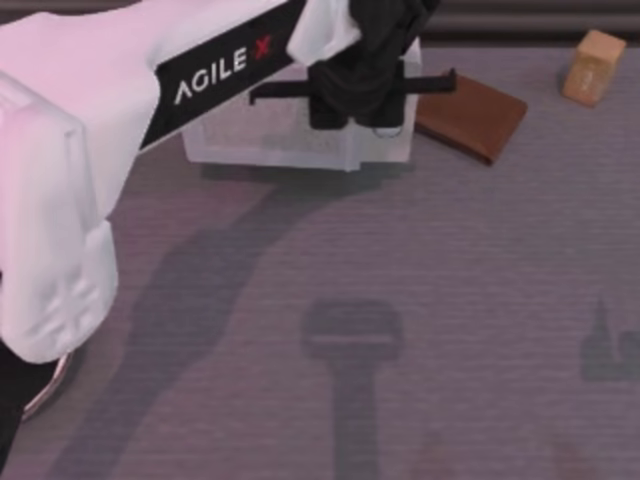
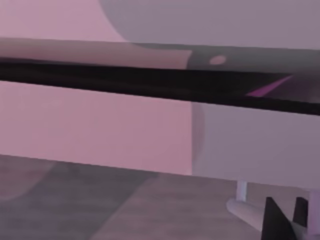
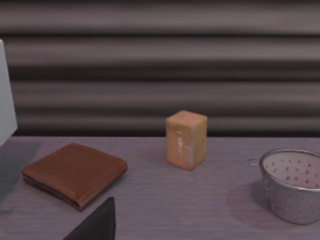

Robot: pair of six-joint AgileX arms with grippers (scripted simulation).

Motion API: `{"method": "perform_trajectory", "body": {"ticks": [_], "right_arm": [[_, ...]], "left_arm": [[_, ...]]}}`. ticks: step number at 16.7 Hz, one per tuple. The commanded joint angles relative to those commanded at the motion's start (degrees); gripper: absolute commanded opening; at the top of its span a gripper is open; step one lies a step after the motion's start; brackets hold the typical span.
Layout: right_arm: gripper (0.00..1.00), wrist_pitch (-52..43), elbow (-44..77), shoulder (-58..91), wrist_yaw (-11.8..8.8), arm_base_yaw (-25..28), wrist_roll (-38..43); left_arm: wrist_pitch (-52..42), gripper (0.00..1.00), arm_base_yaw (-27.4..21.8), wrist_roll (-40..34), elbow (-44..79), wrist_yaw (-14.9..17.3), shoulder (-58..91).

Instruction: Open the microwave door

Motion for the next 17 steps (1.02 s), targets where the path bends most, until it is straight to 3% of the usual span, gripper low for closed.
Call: {"method": "perform_trajectory", "body": {"ticks": [17], "right_arm": [[1.0, 0.0, 0.0, 0.0, 0.0, 0.0, 0.0]], "left_arm": [[4.63, 0.0, 0.11, 4.1, -8.28, 1.76, -4.91]]}}
